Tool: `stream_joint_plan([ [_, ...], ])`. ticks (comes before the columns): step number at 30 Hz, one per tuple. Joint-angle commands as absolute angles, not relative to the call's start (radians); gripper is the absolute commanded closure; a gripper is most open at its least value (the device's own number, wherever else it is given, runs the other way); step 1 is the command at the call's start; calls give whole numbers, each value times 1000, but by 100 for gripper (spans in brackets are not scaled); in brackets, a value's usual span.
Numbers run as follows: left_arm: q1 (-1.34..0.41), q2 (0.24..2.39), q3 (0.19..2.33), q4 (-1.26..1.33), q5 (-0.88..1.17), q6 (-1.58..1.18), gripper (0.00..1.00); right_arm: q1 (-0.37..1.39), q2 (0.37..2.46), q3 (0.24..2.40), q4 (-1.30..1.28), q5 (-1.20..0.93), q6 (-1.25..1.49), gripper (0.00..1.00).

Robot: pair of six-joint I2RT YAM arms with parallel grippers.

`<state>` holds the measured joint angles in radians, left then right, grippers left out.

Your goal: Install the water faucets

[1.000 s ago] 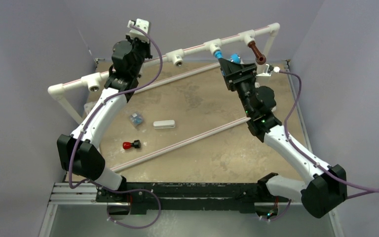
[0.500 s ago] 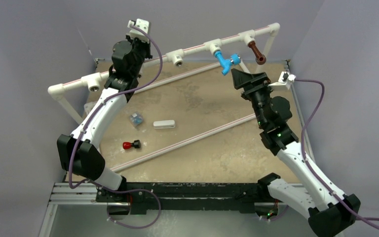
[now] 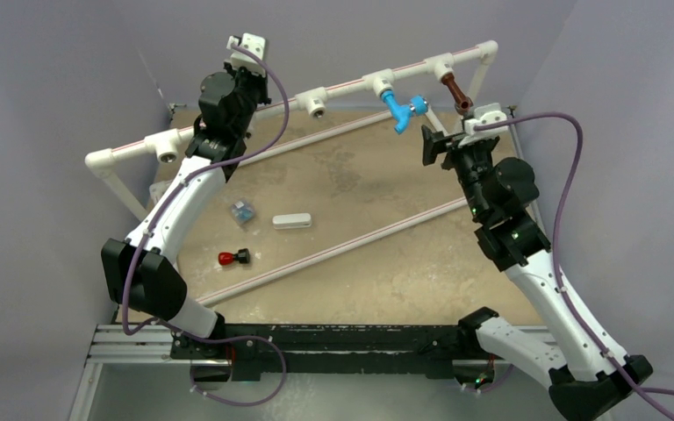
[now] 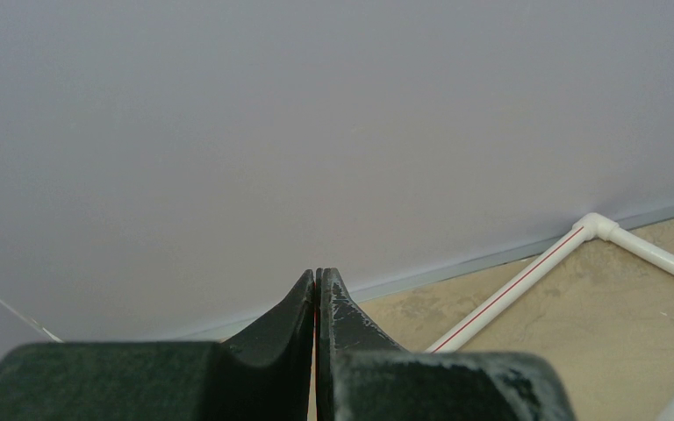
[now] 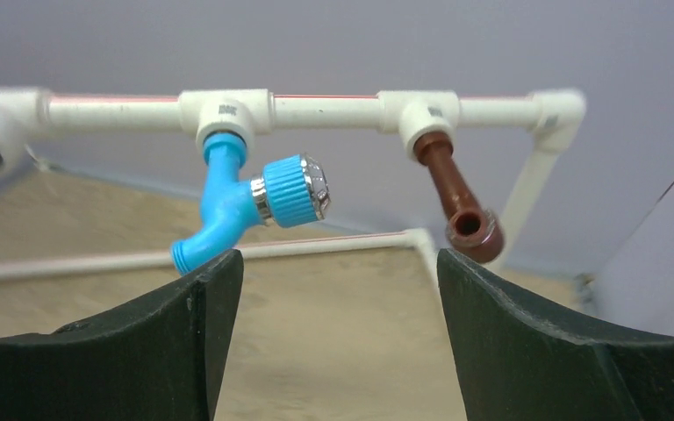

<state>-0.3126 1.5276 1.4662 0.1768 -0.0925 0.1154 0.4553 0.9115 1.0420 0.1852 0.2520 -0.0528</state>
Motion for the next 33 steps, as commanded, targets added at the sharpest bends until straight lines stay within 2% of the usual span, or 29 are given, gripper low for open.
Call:
stream_joint_plan([
  [1,-333,1559,1434,41,-38,118,100,498,908,1112,144,132,-548,17],
  [6,-333,1557,1436,41,-36,118,100,576,934,1148,51,63,-867,19],
  [14,-333,1557,1436,44,-38,121,100,710,966,1072,76,215,-1301,19],
  [24,-333,1560,1435,44,-37,120,100,763,1053,878,515,403,-1674,18],
  [33,-333,1564,1437,44,-32,116,100,762,1182,895,701,431,-1740,20],
])
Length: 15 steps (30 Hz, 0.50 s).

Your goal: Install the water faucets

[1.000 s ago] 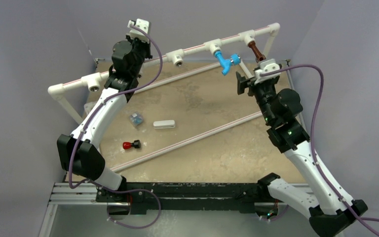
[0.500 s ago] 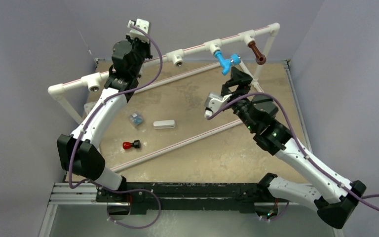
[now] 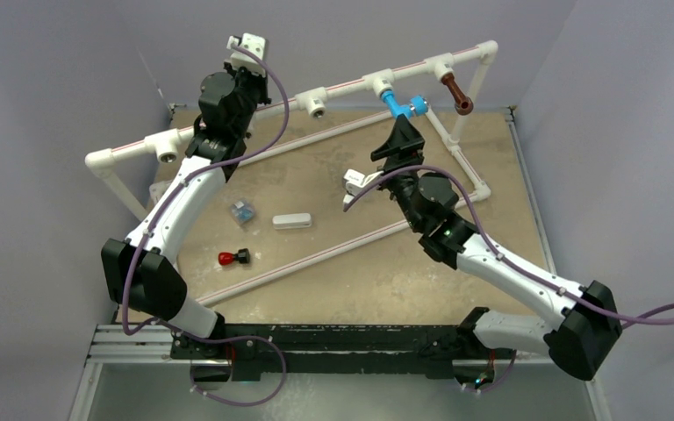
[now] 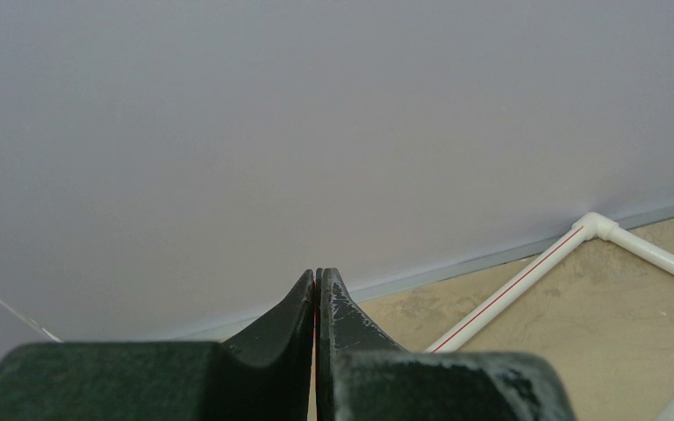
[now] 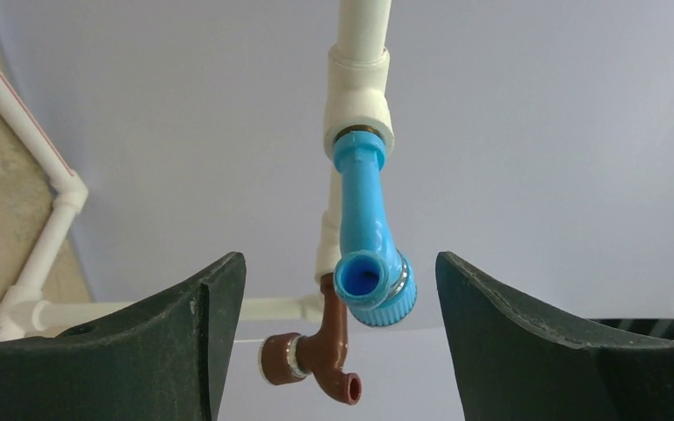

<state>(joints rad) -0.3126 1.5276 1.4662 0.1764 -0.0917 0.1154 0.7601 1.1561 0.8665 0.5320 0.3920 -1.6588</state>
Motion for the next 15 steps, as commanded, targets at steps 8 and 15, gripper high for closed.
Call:
stream_joint_plan([
  [8,-333,1555,1433,46,-29,115,100,746,1270,946,733,468,-1724,31],
  [15,-334,1548,1430,48,-29,115,100,735,1294,975,776,502,-1724,40],
])
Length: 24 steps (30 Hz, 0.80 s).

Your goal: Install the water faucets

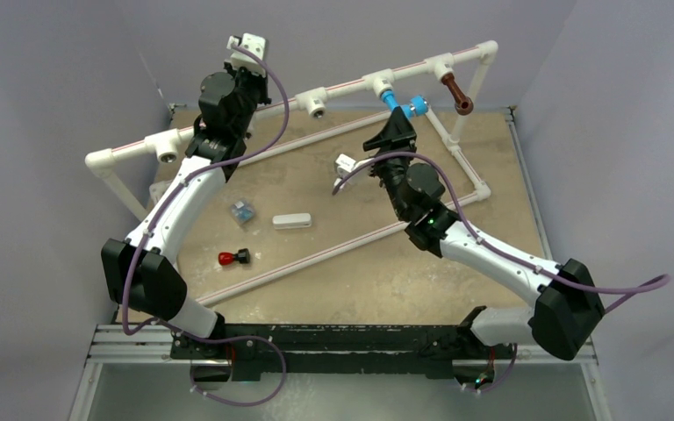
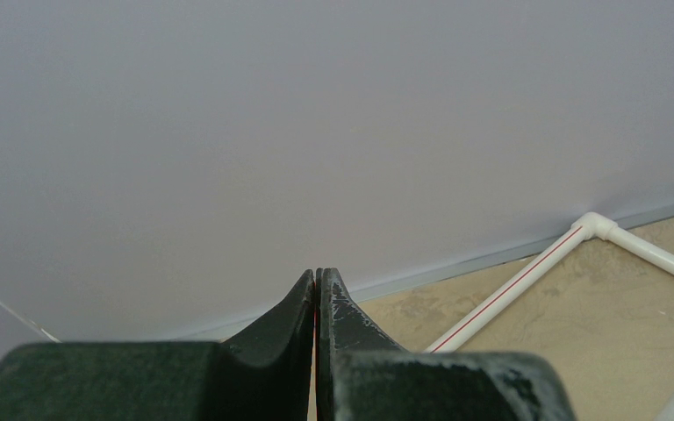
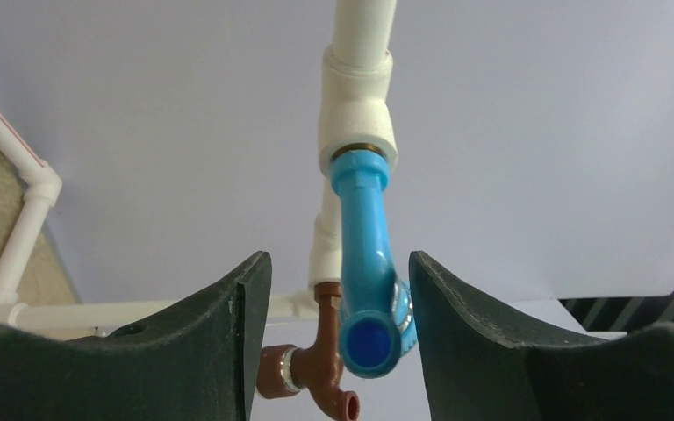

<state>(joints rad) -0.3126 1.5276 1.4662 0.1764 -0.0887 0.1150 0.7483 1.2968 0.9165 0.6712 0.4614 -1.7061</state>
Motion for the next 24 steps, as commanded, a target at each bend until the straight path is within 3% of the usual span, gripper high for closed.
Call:
stream_joint_plan([
  [1,-334,1546,1430,47,-29,115,100,732,1296,976,789,506,-1724,40],
  [7,-333,1543,1428,49,-30,115,100,720,1308,987,798,511,-1716,42],
  [13,-333,1540,1427,49,-31,116,100,703,1303,979,784,501,-1693,52],
  [16,-333,1539,1427,51,-30,115,100,697,1297,974,778,499,-1683,64],
  [22,-333,1540,1427,49,-29,114,100,693,1293,992,757,496,-1600,100],
  [24,-333,1539,1427,49,-29,114,100,691,1294,1012,734,495,-1527,100],
])
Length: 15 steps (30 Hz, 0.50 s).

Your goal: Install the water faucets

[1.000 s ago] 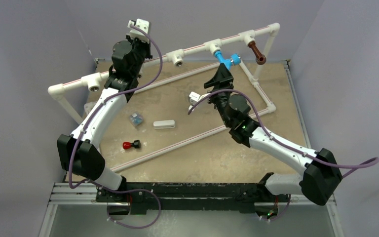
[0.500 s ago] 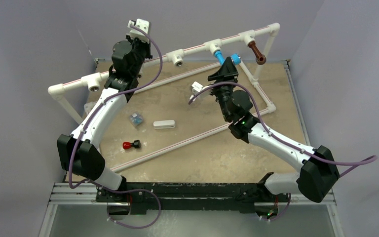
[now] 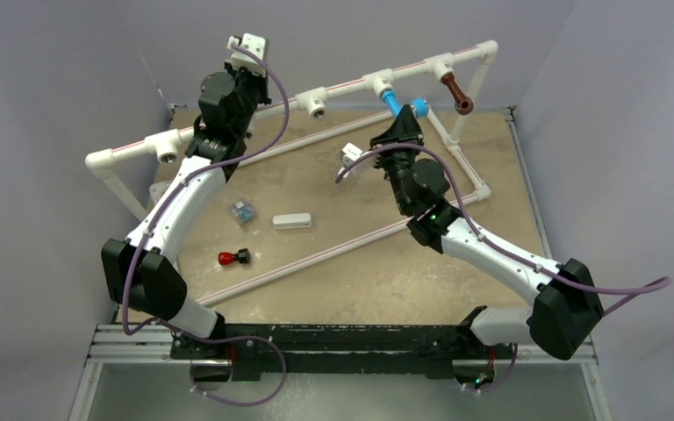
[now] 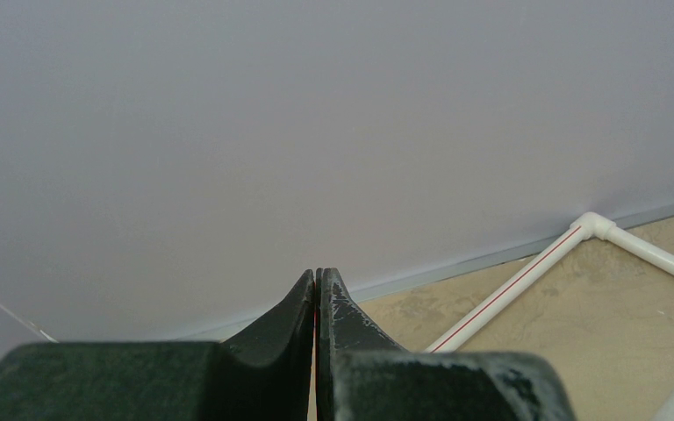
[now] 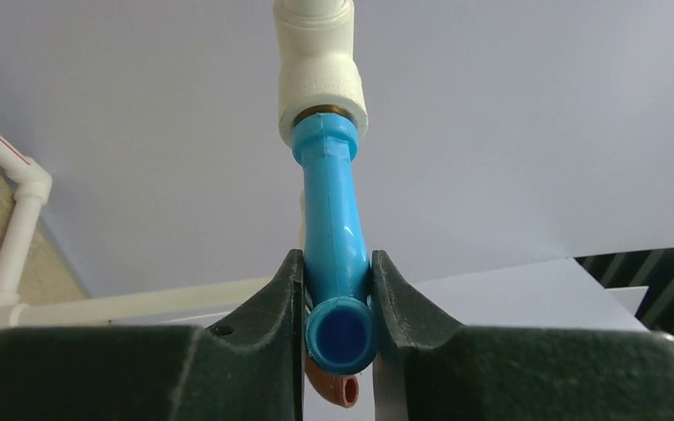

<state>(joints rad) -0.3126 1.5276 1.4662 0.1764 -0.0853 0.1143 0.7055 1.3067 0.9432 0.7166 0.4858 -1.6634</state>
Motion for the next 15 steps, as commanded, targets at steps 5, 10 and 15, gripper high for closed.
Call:
stream_joint_plan([
  [5,-334,1539,1427,49,-28,115,100,688,1295,1059,696,487,-1253,100],
  [10,-333,1540,1427,50,-33,118,100,689,1266,1066,694,439,-922,100],
  [15,-333,1552,1431,46,-26,112,100,686,1249,1101,682,404,-542,100],
])
